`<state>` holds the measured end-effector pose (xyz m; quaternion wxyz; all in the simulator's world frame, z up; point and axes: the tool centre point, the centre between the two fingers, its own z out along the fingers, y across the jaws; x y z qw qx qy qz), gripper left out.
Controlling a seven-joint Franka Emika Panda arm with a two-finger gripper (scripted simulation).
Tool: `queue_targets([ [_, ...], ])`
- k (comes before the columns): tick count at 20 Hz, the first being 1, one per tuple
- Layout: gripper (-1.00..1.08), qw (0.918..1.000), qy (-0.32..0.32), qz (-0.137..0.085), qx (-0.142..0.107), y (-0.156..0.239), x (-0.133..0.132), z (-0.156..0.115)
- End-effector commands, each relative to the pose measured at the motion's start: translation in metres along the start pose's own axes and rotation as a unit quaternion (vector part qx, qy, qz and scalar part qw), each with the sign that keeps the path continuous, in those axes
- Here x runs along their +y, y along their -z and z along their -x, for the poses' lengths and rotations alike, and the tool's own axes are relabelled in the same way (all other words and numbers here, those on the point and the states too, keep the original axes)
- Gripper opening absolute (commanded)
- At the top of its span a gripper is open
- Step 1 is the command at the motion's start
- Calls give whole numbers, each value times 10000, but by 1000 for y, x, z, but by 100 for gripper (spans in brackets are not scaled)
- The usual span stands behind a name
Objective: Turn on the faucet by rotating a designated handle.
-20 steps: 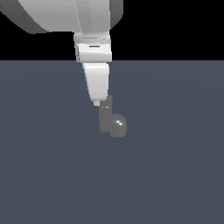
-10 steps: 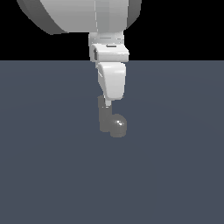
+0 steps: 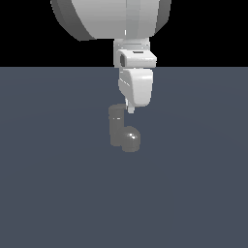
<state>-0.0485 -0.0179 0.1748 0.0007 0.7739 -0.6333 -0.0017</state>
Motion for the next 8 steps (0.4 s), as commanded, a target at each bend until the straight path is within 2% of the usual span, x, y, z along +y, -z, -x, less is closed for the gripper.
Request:
queue_targets([
  [1, -100, 9999, -141, -23, 9, -1, -5, -25],
  [8, -100, 9998, -200, -16, 8, -2, -15, -51],
])
